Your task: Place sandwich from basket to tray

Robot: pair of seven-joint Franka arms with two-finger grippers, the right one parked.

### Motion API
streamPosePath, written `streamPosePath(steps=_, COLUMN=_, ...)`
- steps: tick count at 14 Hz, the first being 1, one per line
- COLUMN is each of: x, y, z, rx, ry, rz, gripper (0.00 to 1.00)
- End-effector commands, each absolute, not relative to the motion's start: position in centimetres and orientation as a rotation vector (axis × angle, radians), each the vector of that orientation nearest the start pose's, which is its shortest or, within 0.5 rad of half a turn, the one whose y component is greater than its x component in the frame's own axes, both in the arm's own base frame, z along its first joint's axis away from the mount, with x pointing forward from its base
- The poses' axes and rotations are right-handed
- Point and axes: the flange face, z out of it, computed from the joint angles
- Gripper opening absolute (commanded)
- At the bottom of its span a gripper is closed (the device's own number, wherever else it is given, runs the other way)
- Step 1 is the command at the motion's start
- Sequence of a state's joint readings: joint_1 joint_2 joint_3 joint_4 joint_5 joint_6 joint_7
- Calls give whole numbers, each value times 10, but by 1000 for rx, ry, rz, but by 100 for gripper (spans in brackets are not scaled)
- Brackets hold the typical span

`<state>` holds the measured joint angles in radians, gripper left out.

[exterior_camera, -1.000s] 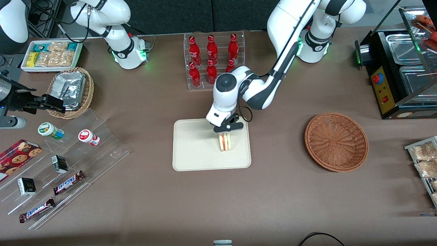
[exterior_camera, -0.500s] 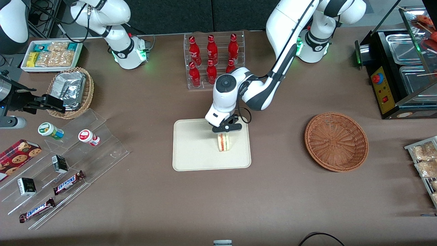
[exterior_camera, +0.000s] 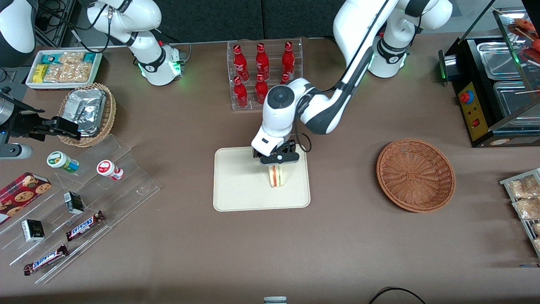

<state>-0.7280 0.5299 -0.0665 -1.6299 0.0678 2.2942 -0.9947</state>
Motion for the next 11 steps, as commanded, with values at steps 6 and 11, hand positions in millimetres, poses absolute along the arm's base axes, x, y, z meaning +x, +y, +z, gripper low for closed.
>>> streamPosePath(steps=6, x=527, y=-351, z=501, rx=-3133, ry=-528, rz=-101, gripper=100)
streamPosePath(steps=11, x=538, y=-240, z=582, rx=-3062, ry=-456, rz=12, gripper=100)
